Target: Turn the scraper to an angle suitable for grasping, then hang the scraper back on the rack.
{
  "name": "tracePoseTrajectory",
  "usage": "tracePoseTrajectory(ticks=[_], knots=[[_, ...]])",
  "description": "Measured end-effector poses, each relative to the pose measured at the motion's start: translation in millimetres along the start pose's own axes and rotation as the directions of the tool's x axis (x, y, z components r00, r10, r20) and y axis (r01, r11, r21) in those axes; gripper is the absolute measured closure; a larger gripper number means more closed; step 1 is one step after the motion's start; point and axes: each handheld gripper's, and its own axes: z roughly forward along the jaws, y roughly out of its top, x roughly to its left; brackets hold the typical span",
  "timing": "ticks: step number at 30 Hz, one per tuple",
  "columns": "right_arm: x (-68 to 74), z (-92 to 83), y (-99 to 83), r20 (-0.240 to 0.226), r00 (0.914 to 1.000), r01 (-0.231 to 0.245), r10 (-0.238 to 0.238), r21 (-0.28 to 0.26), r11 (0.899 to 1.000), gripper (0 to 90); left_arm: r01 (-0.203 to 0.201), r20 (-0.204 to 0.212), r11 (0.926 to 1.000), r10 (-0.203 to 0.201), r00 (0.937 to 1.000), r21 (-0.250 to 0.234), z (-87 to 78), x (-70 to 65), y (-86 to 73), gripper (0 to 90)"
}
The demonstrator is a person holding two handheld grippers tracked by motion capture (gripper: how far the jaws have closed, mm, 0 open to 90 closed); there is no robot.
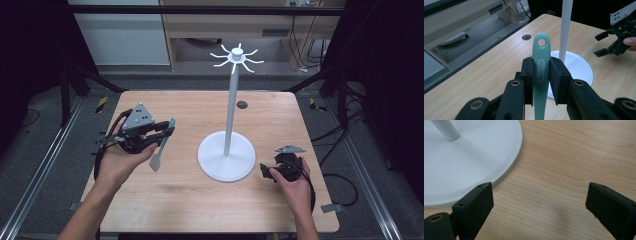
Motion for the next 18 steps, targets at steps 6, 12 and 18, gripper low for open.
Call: tracePoseTrajectory(ticks=[6,12,18], knots=[[1.1,-0.4,0.3,-0.003,1.0,0.001,-0.001,0.0,1.0,8.2,0.0,-0.008,0.9997,0.0,1.0,-0.024,1.1,-5.9,9.3,74.5],[1.2,-0.5,0.2,-0.003,1.0,-0.001,0.001,0.002,1.0,8.2,0.008,0.001,0.9992,-0.008,1.0,-0.04,2.1,-8.1,17.9,74.5],[0.9,-0.2,0.4,-0.004,1.0,-0.002,0.002,0.0,1.0,8.2,0.004,-0.007,0.9982,-0.004,1.0,-0.06,2.4,-11.3,29.1,74.4]])
